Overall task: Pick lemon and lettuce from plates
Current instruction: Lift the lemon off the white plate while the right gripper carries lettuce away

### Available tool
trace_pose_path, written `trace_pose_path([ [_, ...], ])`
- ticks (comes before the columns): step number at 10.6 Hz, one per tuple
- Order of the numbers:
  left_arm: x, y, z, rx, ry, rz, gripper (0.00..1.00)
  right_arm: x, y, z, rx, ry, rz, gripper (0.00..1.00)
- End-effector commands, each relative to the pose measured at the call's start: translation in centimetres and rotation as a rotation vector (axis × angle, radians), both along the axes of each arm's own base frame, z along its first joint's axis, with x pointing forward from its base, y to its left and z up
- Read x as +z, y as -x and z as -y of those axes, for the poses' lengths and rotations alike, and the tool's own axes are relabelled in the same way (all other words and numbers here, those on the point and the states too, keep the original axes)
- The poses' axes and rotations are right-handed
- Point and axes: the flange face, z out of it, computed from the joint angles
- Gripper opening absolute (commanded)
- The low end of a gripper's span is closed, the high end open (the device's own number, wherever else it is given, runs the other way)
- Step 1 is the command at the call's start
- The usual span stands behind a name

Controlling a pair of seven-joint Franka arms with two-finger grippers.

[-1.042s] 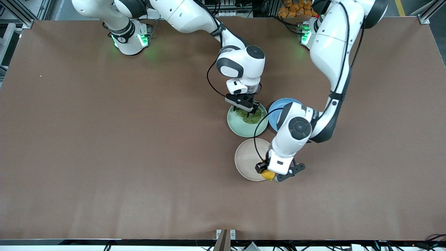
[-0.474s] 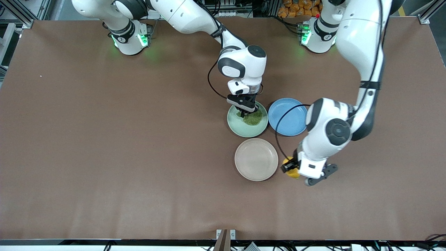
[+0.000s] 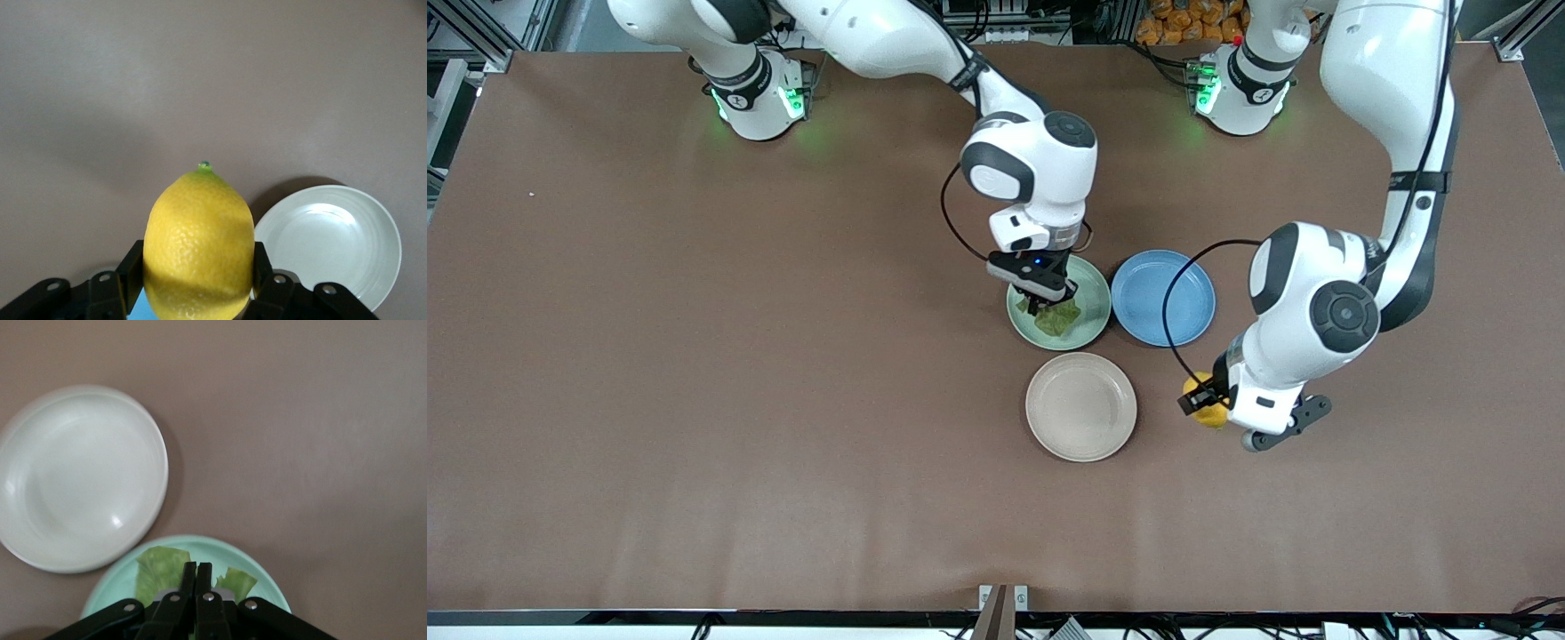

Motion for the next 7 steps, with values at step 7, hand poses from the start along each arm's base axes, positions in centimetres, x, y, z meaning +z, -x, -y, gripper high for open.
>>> trace_pose_path([
  [7, 2.2, 7.3, -6.6, -0.054, -0.002, -0.012, 0.0, 21.1, -8.0, 17.0, 0.064, -0.144, -0.212, 0.0],
])
